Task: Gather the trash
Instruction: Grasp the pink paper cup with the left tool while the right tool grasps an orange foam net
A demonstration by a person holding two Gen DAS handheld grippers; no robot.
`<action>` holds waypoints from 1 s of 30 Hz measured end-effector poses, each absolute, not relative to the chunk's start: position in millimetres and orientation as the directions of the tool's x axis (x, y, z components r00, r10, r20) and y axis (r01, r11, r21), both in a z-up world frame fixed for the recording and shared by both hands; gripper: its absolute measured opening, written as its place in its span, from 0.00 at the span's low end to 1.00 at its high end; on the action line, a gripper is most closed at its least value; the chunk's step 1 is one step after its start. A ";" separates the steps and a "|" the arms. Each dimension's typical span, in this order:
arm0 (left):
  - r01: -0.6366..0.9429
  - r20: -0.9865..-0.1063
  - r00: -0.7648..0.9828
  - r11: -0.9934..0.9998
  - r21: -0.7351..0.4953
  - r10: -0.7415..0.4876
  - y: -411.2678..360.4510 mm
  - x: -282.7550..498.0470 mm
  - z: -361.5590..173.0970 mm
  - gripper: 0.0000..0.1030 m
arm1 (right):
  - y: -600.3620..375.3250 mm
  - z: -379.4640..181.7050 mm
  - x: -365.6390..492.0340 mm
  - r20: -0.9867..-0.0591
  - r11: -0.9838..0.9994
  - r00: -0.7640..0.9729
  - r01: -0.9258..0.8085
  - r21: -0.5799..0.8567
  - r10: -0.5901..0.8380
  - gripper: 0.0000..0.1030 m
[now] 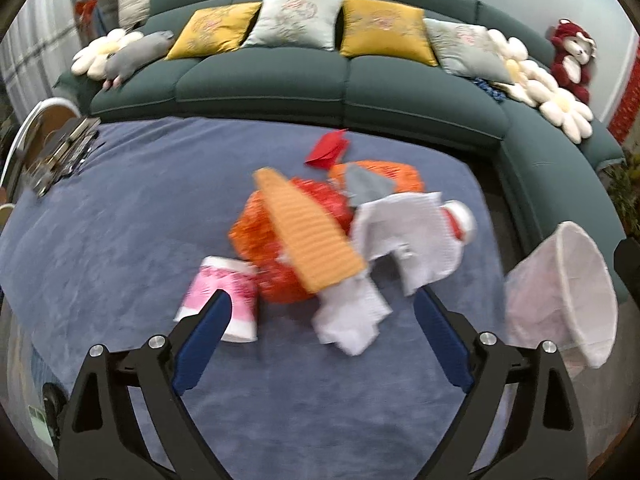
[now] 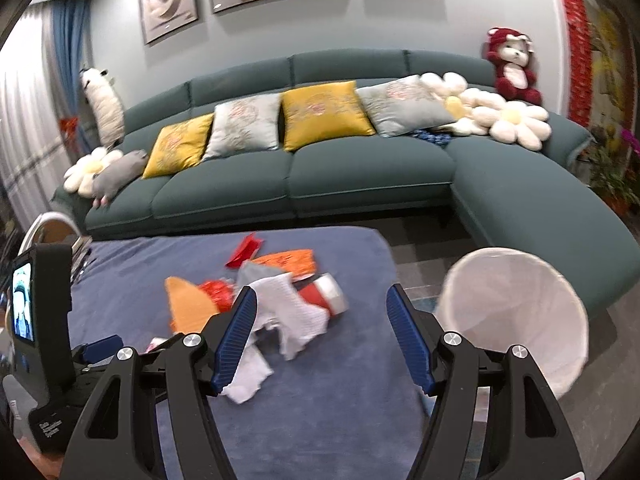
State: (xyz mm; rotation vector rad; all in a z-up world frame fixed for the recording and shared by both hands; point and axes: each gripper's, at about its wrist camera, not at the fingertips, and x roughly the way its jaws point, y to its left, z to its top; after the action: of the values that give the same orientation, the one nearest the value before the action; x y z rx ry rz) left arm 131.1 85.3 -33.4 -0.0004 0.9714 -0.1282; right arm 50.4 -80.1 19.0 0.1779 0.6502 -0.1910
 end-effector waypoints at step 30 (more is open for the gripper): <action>0.006 -0.928 0.359 0.995 -0.101 -0.096 194.7 184.6 -144.0 0.89 | 60.9 -93.2 194.2 -0.795 0.997 0.605 0.006 0.073 0.055 0.63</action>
State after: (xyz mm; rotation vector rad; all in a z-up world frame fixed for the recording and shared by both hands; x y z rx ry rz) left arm 184.6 194.7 -144.0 -0.0849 1.2017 -0.0658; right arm 194.2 60.9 -93.2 0.0707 0.9213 0.0282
